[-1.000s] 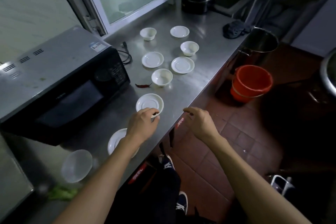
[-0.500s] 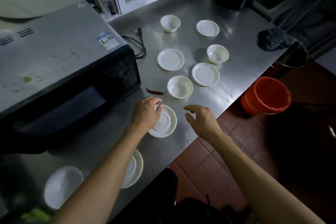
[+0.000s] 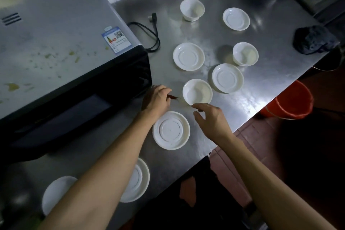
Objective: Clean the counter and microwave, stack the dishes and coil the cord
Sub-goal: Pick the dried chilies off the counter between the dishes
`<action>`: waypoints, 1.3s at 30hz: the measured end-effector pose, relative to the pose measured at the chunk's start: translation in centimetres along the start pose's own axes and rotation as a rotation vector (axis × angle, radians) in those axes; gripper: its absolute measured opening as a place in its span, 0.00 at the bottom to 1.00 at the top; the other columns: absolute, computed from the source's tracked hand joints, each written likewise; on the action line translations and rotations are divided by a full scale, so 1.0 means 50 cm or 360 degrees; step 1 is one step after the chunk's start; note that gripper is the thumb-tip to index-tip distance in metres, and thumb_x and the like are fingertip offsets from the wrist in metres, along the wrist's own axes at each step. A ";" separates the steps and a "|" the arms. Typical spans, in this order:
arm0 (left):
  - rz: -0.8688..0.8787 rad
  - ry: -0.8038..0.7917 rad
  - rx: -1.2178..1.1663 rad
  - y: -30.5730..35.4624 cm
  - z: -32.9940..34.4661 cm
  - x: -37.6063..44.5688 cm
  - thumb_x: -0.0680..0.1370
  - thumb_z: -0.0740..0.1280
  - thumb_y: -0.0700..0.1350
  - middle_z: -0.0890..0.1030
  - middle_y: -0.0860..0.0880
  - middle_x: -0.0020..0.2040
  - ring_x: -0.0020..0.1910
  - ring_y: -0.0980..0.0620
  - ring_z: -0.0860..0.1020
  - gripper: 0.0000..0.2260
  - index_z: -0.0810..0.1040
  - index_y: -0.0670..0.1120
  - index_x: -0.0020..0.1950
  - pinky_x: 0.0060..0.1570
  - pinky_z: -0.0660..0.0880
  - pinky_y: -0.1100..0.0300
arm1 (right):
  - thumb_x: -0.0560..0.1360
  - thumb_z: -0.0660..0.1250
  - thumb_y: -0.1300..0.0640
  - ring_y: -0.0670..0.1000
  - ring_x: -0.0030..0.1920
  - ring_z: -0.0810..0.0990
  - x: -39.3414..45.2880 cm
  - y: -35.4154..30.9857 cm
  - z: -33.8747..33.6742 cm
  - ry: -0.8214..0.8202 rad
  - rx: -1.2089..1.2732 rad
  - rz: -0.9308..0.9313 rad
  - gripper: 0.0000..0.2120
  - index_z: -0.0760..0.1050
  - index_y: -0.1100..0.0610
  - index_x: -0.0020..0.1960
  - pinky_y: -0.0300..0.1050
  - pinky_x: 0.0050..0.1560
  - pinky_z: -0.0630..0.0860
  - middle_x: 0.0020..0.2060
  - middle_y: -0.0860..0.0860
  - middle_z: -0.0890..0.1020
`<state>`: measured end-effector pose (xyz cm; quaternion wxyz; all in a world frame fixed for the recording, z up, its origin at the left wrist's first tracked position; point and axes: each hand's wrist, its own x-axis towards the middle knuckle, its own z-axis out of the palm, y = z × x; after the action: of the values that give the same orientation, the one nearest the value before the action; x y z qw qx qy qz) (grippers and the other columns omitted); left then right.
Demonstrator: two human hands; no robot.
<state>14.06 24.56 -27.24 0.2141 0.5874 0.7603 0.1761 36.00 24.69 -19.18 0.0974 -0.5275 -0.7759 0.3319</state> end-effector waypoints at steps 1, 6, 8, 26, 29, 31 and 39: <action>-0.0010 -0.0027 0.0035 0.000 0.007 0.008 0.73 0.70 0.38 0.81 0.42 0.56 0.57 0.39 0.75 0.14 0.82 0.41 0.59 0.61 0.73 0.47 | 0.78 0.68 0.58 0.53 0.53 0.82 0.002 0.001 0.002 -0.0011 0.0010 -0.0006 0.12 0.80 0.54 0.61 0.51 0.53 0.79 0.55 0.52 0.84; -0.0078 -0.0076 0.0217 0.005 0.033 0.004 0.73 0.66 0.38 0.77 0.42 0.50 0.53 0.39 0.73 0.05 0.80 0.43 0.47 0.57 0.72 0.46 | 0.78 0.68 0.58 0.51 0.53 0.82 0.011 0.019 -0.011 -0.0053 0.0030 -0.0063 0.12 0.80 0.55 0.61 0.47 0.54 0.79 0.56 0.52 0.84; -0.0135 0.0014 0.0220 0.011 0.040 -0.005 0.72 0.65 0.37 0.77 0.41 0.45 0.49 0.38 0.74 0.02 0.77 0.43 0.42 0.52 0.74 0.44 | 0.78 0.68 0.59 0.51 0.53 0.82 0.020 0.031 -0.026 -0.0076 0.0034 -0.0083 0.13 0.80 0.55 0.62 0.44 0.54 0.77 0.56 0.52 0.83; -0.0591 0.0304 -0.0021 0.113 -0.010 -0.170 0.81 0.63 0.43 0.77 0.46 0.53 0.49 0.48 0.77 0.04 0.74 0.45 0.55 0.47 0.73 0.55 | 0.77 0.69 0.59 0.51 0.54 0.81 0.098 0.052 -0.055 -0.0513 0.0183 -0.0541 0.12 0.81 0.55 0.61 0.47 0.57 0.77 0.55 0.53 0.84; -0.0671 0.0346 -0.0022 0.103 -0.018 -0.230 0.80 0.65 0.42 0.77 0.47 0.52 0.49 0.47 0.77 0.03 0.73 0.46 0.53 0.50 0.74 0.52 | 0.77 0.69 0.58 0.51 0.54 0.82 0.094 0.038 -0.030 -0.0644 0.0168 -0.0615 0.13 0.81 0.56 0.61 0.42 0.55 0.75 0.55 0.53 0.84; -0.0715 0.0403 0.0013 0.099 -0.024 -0.271 0.79 0.65 0.42 0.78 0.47 0.50 0.48 0.46 0.77 0.03 0.74 0.47 0.51 0.49 0.75 0.49 | 0.77 0.69 0.58 0.50 0.53 0.82 0.084 0.023 -0.010 -0.0706 0.0162 -0.0651 0.13 0.81 0.55 0.61 0.37 0.54 0.73 0.55 0.52 0.84; -0.0892 0.0659 0.0040 0.067 -0.045 -0.444 0.79 0.64 0.42 0.80 0.51 0.50 0.47 0.48 0.78 0.06 0.76 0.49 0.54 0.51 0.74 0.49 | 0.77 0.67 0.59 0.48 0.54 0.81 -0.001 -0.073 0.076 -0.0849 0.0082 -0.0839 0.13 0.81 0.54 0.60 0.34 0.54 0.70 0.55 0.49 0.84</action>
<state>20.43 3.84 -20.95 0.0880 0.3102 0.9215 0.2166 31.39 22.27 -19.80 -0.0128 -0.2020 -0.8746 0.4405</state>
